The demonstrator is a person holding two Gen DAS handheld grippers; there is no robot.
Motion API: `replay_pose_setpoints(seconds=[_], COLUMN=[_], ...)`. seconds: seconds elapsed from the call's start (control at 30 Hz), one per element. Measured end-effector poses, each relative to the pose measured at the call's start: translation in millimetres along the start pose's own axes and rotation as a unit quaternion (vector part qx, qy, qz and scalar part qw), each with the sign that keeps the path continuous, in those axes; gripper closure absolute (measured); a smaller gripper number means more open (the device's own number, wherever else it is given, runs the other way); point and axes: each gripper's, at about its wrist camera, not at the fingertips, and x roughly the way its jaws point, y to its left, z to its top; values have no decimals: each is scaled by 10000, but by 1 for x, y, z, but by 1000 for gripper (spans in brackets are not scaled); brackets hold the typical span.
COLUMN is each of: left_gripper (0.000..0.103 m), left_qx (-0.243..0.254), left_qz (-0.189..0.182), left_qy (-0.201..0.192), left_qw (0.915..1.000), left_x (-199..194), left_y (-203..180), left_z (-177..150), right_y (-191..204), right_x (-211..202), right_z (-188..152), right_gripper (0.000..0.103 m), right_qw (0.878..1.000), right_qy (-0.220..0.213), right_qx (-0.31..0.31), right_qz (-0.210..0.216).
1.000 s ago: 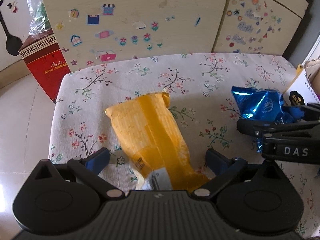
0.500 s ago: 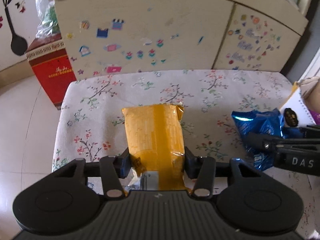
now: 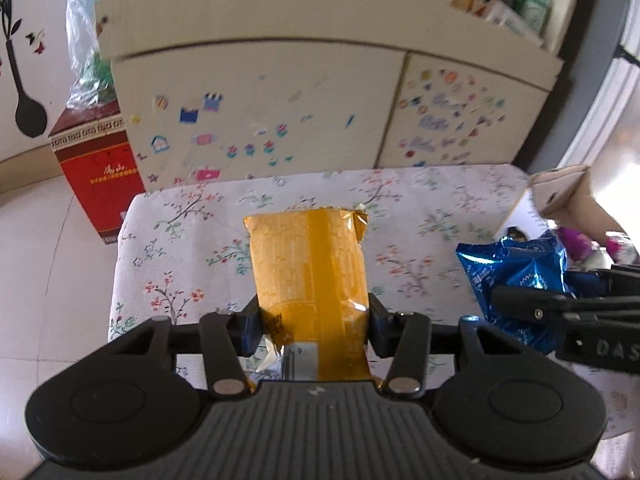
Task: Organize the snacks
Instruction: 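Carry large yellow and blue foil bags over the cardboard box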
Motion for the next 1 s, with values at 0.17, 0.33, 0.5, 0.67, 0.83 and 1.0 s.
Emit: replay_pose_setpoints(seconds=[0.17,0.33,0.5,0.67,0.83,1.0], left_gripper=[54,54,54,54,54,54], left_qx=[-41,-221,-188,-140,-98,-43], left_qz=[-114,-274,-356,-371,-434,-492], left_qy=[-158,-144,-168,-215,-269,-320], left_qw=[9998,9993,9990,9990,9986,9983], left_x=[-18,-33,-39,-39,-41,-42], left_y=[-9,-14,-20,-27,-36,-46], left_z=[-3,-11,-14,-13,-11,-10], right_y=[1,-3,-7,-8,-11,-16], right_x=[-33,-54,-65,-70,-75,-82], right_z=[-11,-18,-16,-15,-16,-18], right_gripper=[41,41,41,41,41,40], right_qw=[9998,9989,9976,9968,9962,9954], right_qy=[-186,-397,-633,-757,-827,-907], right_qx=[64,140,168,79,20,18], right_qz=[-67,-225,-203,-233,-273,-307])
